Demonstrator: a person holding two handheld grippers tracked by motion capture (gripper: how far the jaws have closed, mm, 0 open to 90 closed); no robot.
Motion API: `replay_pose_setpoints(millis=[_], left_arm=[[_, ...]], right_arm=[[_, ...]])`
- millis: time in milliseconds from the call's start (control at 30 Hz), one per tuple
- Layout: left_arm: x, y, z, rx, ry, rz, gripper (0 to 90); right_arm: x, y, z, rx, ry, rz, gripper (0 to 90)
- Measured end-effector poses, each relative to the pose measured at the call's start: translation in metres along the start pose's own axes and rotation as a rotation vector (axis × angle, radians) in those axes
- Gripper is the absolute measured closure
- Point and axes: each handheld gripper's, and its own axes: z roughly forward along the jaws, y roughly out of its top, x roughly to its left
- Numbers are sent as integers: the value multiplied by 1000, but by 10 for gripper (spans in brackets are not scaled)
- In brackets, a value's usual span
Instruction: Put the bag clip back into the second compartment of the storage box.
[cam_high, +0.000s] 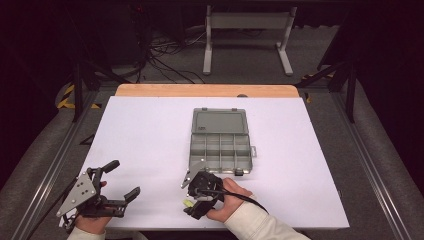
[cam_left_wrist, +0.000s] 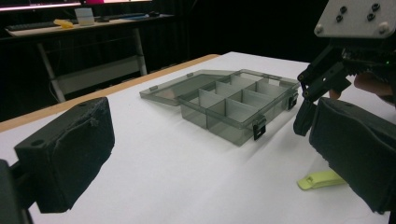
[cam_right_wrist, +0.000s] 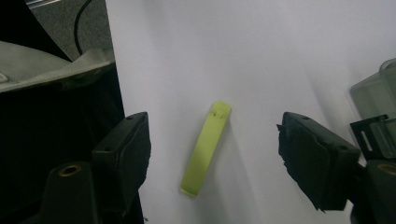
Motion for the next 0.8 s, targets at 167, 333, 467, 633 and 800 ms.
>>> replay_pose_setpoints(millis=[167,333,467,633,800], left_arm=[[0,0,0,0,-1,-3,6],[0,0,0,0,-1,-2,6],[0,0,0,0,-1,-2,6],[0,0,0,-5,0,0,6],[0,0,0,-5,0,0,6]], right_arm=[[1,-2,11,38,-4,-10,289],[4,-3,18,63,0,-9,313],[6,-4,22,72,-13,-6,365],[7,-5,26,93,-24,-11,443],[8,-6,28,98,-38,-9,553]])
